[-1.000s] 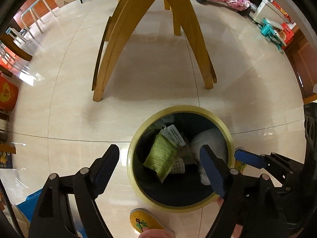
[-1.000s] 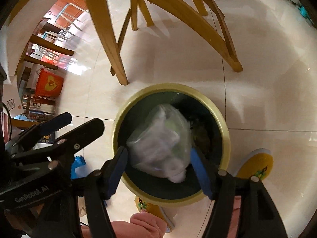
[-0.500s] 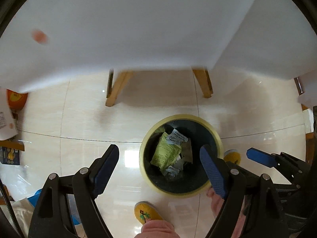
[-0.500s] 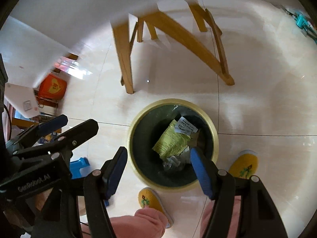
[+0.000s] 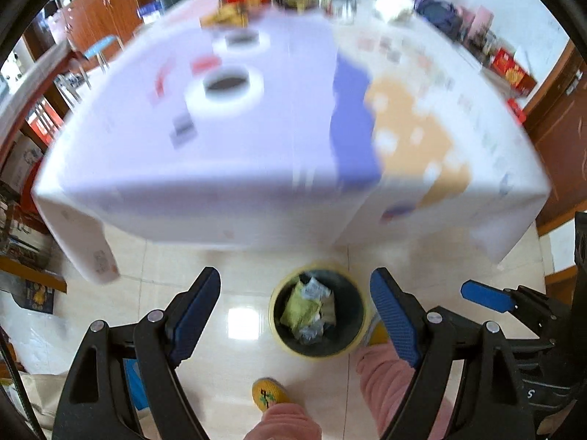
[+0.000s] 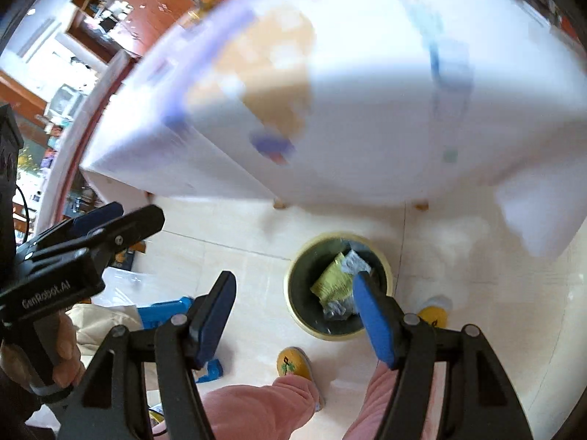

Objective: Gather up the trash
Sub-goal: 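Move both tools back over the table toward the tissue and snack bag, then grasp the green-white snack bag with the left tool while the right tool grasps the crumpled tissue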

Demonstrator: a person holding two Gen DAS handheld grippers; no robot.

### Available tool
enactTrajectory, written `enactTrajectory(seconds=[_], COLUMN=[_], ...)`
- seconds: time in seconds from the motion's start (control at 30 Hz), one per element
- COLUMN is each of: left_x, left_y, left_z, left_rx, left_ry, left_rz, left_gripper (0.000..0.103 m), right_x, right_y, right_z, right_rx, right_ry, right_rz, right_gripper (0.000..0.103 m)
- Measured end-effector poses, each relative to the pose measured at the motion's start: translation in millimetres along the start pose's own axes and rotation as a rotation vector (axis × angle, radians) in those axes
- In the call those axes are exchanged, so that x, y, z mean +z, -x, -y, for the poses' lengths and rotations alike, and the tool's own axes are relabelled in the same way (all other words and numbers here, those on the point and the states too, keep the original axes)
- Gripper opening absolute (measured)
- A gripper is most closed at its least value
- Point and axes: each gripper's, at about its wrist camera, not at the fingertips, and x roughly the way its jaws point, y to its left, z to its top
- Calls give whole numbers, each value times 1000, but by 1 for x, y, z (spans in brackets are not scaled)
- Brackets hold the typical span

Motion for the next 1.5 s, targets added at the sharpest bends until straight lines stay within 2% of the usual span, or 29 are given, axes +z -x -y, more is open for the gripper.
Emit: enactTrajectory(seconds=[0.17, 0.37, 0.5, 0.63, 0.87, 1.1, 1.33, 1.37, 1.43, 1.5], left_x=[37, 93, 134, 175, 255, 313, 342, 344, 347, 349], left_y=[51, 100, 115, 110, 60, -34, -108, -118, -134, -148], left_z=[11, 38, 58, 68, 86, 83, 66, 63, 59, 57], left_rx=[-12, -5, 11, 24, 58, 42, 43, 44, 37, 24], left_ry=[16, -24, -41, -13, 33, 78, 161, 169, 185, 198], left_rz=[93, 221, 291, 318, 274, 151, 62, 49, 16, -6], left_gripper=[82, 83, 86, 86, 86, 86, 84, 83, 73, 70], right_x=[36, 85, 123, 164, 236, 304, 365, 369, 387, 398], right_y=[60, 115, 141, 152, 139, 97, 53, 50, 37, 28], right_z=[-18, -24, -16, 3, 54, 97, 125, 126, 133, 139], right_rx=[32, 60, 30, 13, 14, 8, -6, -7, -12, -13], right_ry=[56, 96, 130, 143, 147, 178, 190, 190, 180, 166], right_rz=[101, 225, 300, 347, 368, 331, 293, 292, 283, 274], right_gripper=[67, 67, 67, 67, 67, 67, 67, 67, 67, 67])
